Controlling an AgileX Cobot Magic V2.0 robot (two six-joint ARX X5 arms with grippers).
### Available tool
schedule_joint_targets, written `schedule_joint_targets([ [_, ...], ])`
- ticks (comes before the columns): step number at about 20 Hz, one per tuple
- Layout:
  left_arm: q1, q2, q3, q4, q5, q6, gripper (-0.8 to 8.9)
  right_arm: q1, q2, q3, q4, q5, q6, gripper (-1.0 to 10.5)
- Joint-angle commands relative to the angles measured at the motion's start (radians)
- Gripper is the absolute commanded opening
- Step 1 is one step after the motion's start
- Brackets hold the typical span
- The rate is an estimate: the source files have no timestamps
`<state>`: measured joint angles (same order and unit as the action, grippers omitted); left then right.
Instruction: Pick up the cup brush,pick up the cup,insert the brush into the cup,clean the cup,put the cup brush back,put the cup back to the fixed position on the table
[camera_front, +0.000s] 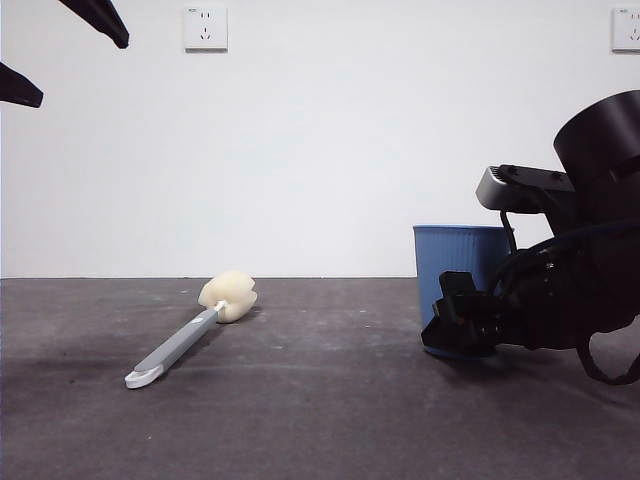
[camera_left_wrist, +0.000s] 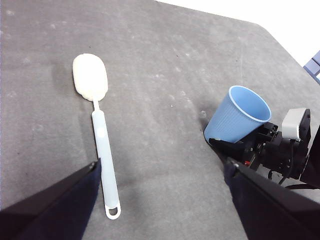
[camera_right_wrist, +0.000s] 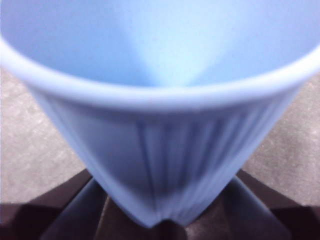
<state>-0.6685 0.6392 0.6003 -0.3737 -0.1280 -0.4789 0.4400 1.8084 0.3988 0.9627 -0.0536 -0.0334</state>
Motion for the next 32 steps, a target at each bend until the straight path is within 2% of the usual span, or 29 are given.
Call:
schedule_joint_targets([
  [1, 0.001, -0.002, -0.005, 0.005, -0.003, 0.014, 4.13, 0.006, 0.017, -0.020, -0.082, -0.027, 0.044, 4.5],
  [6, 0.001, -0.002, -0.005, 0.006, -0.003, 0.014, 4.13, 0.006, -0.076, -0.020, -0.149, -0.048, 0.045, 4.8],
  [9, 0.001, -0.002, -0.005, 0.005, -0.003, 0.013, 4.13, 0.006, -0.158, -0.020, -0.278, -0.047, 0.045, 4.8],
  [14, 0.001, -0.002, -0.005, 0.003, 0.005, 0.013, 4.12, 0.020, -0.420, -0.020, -0.636, -0.054, 0.065, 4.8],
  [19, 0.001, -0.002, -0.005, -0.026, 0.076, 0.013, 4.09, 0.030, -0.936, -0.006, -1.067, -0.130, 0.169, 4.7],
  [23, 0.001, -0.002, -0.003, -0.018, 0.161, 0.013, 4.08, 0.034, -1.249, 0.112, -1.446, -0.131, 0.176, 4.6],
  [26, 0.001, -0.002, -0.003, -0.019, 0.230, 0.013, 4.04, 0.034, -1.312, 0.259, -1.651, -0.137, 0.164, 4.0],
  [27, 0.001, -0.002, -0.003, -0.023, 0.249, 0.013, 3.90, 0.034, -1.310, 0.308, -1.713, -0.157, 0.151, 4.0],
  [29, 0.001, -0.002, -0.003, -0.037, 0.282, 0.012, 2.45, 0.034, -1.291, 0.380, -1.794, -0.191, 0.142, 3.2],
  [32, 0.001, -0.002, -0.003, -0.048, 0.314, 0.012, 0.19, 0.034, -1.260, 0.412, -1.818, -0.273, 0.127, 0.3],
])
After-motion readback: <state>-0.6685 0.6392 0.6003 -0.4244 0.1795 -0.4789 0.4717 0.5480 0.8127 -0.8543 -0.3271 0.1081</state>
